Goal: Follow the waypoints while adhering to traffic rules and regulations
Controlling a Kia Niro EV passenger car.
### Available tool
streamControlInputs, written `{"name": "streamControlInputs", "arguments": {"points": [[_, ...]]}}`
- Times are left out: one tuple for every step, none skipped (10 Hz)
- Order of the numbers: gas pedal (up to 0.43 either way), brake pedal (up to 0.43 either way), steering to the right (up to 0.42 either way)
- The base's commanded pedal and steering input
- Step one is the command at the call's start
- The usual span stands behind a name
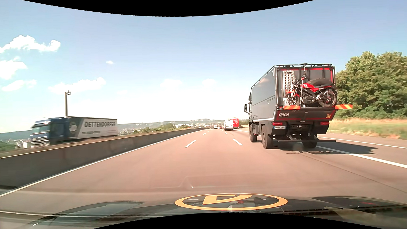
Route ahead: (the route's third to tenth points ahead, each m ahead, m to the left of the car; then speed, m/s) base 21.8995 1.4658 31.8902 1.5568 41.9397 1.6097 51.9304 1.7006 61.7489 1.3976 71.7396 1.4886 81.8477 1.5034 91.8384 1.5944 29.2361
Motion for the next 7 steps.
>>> {"name": "streamControlInputs", "arguments": {"points": [[0.26, 0.0, -0.003], [0.26, 0.0, -0.003], [0.26, 0.0, -0.003], [0.26, 0.0, -0.001], [0.26, 0.0, -0.001], [0.26, 0.0, -0.001], [0.26, 0.0, -0.003]]}}
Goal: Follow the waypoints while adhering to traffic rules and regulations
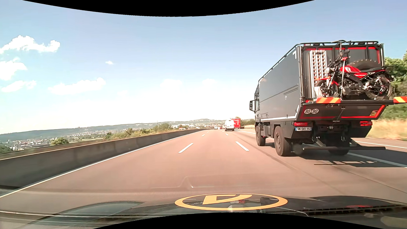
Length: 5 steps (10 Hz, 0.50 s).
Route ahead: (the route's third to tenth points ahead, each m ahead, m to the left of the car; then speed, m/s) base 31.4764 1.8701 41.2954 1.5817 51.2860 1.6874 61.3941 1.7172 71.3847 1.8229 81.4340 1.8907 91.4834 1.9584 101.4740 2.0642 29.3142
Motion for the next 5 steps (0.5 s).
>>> {"name": "streamControlInputs", "arguments": {"points": [[0.248, 0.0, -0.004], [0.248, 0.0, -0.004], [0.248, 0.0, -0.004], [0.248, 0.0, -0.004], [0.248, 0.0, -0.004]]}}
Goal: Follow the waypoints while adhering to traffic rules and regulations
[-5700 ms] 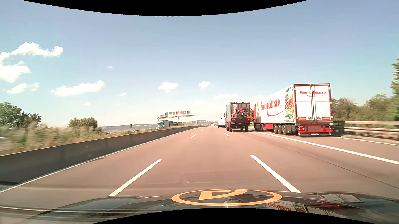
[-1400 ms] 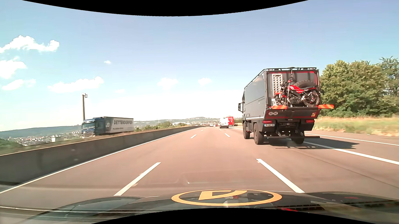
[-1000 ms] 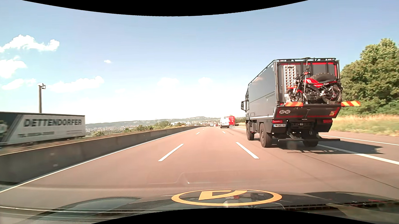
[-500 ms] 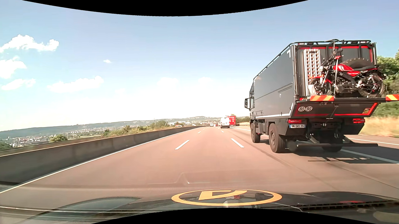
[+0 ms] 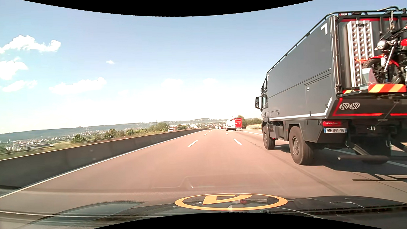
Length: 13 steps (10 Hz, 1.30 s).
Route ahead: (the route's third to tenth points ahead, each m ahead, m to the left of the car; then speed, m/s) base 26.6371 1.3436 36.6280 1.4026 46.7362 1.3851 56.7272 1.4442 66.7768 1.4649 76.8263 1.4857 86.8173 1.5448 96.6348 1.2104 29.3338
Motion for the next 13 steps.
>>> {"name": "streamControlInputs", "arguments": {"points": [[0.248, 0.0, -0.004], [0.24, 0.0, -0.004], [0.228, 0.0, -0.003], [0.228, 0.0, -0.003], [0.22, 0.0, -0.003], [0.209, 0.0, -0.003], [0.209, 0.0, -0.002], [0.189, 0.0, -0.002], [0.189, 0.0, -0.002], [0.189, 0.0, -0.001], [0.189, 0.0, -0.001], [0.189, 0.0, -0.001], [0.189, 0.0, -0.001]]}}
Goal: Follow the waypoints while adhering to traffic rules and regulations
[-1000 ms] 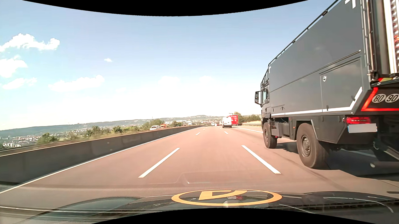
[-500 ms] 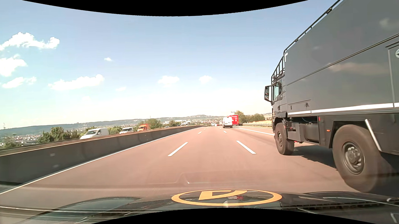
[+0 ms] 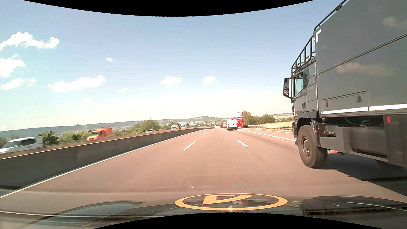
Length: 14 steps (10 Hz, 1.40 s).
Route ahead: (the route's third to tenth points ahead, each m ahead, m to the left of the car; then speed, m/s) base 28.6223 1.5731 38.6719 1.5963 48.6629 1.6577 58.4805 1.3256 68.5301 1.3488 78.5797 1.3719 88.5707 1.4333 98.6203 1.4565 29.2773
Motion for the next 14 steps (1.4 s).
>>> {"name": "streamControlInputs", "arguments": {"points": [[0.189, 0.0, -0.001], [0.189, 0.0, -0.001], [0.189, 0.0, -0.001], [0.189, 0.0, -0.001], [0.189, 0.0, -0.001], [0.189, 0.0, -0.001], [0.189, 0.0, -0.001], [0.189, 0.0, -0.001], [0.189, 0.0, -0.001], [0.189, 0.0, -0.001], [0.189, 0.0, -0.001], [0.189, 0.0, -0.001], [0.197, 0.0, -0.001], [0.197, 0.0, -0.001]]}}
